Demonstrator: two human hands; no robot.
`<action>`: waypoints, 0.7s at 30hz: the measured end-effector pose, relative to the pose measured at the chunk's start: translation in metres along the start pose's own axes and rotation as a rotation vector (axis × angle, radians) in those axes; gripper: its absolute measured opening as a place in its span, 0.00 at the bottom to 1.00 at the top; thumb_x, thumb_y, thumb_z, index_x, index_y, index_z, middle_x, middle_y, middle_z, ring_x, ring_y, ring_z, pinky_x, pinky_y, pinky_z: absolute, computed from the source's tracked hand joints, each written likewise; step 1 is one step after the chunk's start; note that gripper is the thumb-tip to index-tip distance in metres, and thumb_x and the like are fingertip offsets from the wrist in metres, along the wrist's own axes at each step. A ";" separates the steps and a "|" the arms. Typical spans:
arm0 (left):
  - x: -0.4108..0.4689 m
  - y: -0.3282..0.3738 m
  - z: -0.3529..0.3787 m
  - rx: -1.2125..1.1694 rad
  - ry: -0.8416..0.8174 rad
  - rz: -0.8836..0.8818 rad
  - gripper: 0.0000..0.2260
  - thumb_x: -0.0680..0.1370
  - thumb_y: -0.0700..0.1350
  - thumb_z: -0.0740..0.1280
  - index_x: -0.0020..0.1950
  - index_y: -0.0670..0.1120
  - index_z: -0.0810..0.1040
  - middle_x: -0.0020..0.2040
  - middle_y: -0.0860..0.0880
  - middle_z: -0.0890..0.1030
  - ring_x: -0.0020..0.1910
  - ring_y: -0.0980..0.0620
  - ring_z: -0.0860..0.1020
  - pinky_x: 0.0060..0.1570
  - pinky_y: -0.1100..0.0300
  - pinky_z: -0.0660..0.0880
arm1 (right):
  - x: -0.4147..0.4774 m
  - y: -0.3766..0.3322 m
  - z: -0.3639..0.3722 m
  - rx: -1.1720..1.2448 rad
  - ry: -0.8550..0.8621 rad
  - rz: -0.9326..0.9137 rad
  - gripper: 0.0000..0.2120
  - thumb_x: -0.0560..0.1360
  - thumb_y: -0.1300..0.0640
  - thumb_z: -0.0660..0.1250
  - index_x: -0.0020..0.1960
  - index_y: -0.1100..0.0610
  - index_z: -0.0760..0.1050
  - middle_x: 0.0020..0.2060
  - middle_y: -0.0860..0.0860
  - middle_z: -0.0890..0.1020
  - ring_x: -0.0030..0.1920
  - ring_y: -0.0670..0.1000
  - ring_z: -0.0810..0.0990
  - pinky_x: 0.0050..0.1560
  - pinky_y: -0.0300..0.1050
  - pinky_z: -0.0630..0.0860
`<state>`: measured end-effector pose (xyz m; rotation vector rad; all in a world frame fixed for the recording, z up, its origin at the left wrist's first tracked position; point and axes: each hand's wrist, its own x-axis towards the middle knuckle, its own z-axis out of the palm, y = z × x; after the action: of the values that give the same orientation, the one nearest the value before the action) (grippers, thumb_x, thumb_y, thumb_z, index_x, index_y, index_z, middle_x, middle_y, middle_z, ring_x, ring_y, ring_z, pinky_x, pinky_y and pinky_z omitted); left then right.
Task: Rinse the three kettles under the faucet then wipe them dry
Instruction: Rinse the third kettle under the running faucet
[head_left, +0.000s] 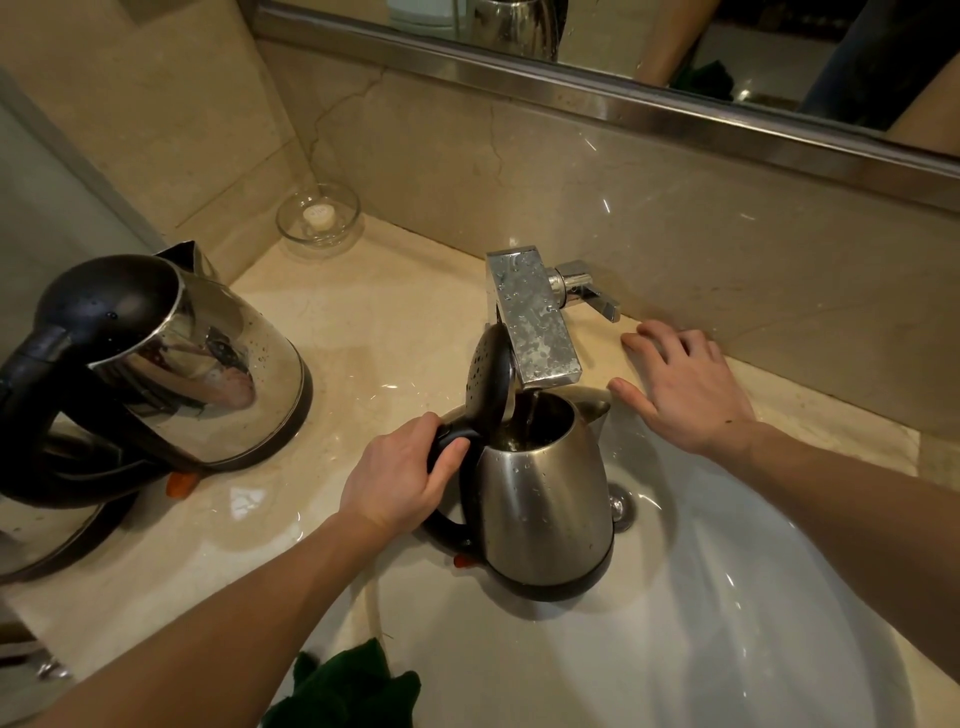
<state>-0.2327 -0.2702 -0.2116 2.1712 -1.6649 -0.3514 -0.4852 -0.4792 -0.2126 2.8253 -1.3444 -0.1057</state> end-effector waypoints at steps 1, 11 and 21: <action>0.000 0.000 0.000 -0.003 0.001 0.001 0.26 0.76 0.65 0.48 0.53 0.47 0.73 0.41 0.51 0.77 0.37 0.53 0.75 0.38 0.57 0.74 | 0.000 0.000 0.000 0.000 0.001 0.000 0.33 0.77 0.32 0.42 0.71 0.50 0.63 0.71 0.52 0.66 0.62 0.59 0.68 0.62 0.56 0.67; -0.001 0.000 -0.001 -0.011 0.021 0.011 0.29 0.74 0.66 0.45 0.51 0.46 0.73 0.39 0.52 0.76 0.35 0.53 0.73 0.35 0.60 0.70 | 0.000 0.001 0.001 0.004 0.011 -0.006 0.32 0.77 0.32 0.43 0.71 0.51 0.64 0.70 0.53 0.67 0.61 0.59 0.68 0.61 0.56 0.67; 0.000 -0.001 0.000 -0.009 0.014 0.009 0.30 0.74 0.67 0.44 0.53 0.47 0.74 0.41 0.51 0.77 0.37 0.53 0.75 0.38 0.57 0.75 | -0.001 -0.001 0.000 0.010 0.012 -0.004 0.34 0.76 0.32 0.42 0.71 0.51 0.64 0.70 0.53 0.67 0.61 0.59 0.68 0.62 0.56 0.67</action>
<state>-0.2323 -0.2702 -0.2123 2.1541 -1.6618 -0.3401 -0.4854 -0.4775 -0.2120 2.8319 -1.3410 -0.0816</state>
